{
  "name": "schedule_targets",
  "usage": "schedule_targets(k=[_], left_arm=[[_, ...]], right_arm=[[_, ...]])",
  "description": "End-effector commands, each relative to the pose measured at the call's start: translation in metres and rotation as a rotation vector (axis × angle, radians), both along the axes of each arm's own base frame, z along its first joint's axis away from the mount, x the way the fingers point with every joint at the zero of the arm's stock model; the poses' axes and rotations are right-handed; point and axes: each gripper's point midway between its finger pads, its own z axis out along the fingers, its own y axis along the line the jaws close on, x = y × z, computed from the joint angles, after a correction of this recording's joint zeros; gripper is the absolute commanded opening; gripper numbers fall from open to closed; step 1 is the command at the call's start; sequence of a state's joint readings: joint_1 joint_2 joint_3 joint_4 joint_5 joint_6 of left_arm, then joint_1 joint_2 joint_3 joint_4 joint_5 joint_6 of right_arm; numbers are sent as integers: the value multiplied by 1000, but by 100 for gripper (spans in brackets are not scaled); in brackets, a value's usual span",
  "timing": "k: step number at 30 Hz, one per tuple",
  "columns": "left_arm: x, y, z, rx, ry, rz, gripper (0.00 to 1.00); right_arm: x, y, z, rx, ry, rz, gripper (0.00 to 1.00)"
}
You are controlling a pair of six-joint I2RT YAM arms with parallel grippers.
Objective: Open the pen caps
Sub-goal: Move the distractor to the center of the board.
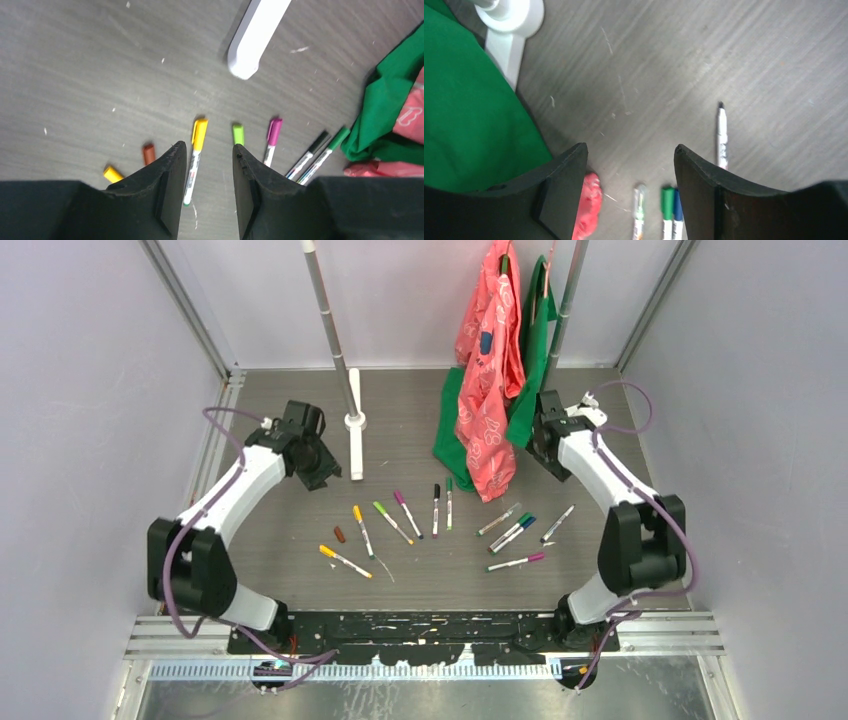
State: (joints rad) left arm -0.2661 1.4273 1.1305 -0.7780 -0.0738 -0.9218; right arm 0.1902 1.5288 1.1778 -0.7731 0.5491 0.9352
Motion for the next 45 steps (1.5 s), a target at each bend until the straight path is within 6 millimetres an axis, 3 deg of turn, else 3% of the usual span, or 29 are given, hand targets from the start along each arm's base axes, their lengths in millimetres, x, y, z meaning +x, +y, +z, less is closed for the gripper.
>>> schedule_targets(k=[1, 12, 21, 26, 35, 45], left_arm=[[41, 8, 10, 76, -65, 6, 40], [123, 17, 7, 85, -168, 72, 41], [174, -5, -8, 11, -209, 38, 42], [184, -13, -18, -13, -215, 22, 42], [184, -25, -40, -54, -193, -12, 43], [176, -25, -58, -2, -161, -30, 43]], right_arm=[[49, -4, 8, 7, -79, -47, 69], [129, -11, -11, -31, -47, 16, 71], [180, -3, -26, 8, -45, 47, 71], [196, 3, -31, 27, -49, 63, 72], [204, 7, -58, 28, -17, 83, 73], [223, 31, -69, 18, -23, 134, 73]])
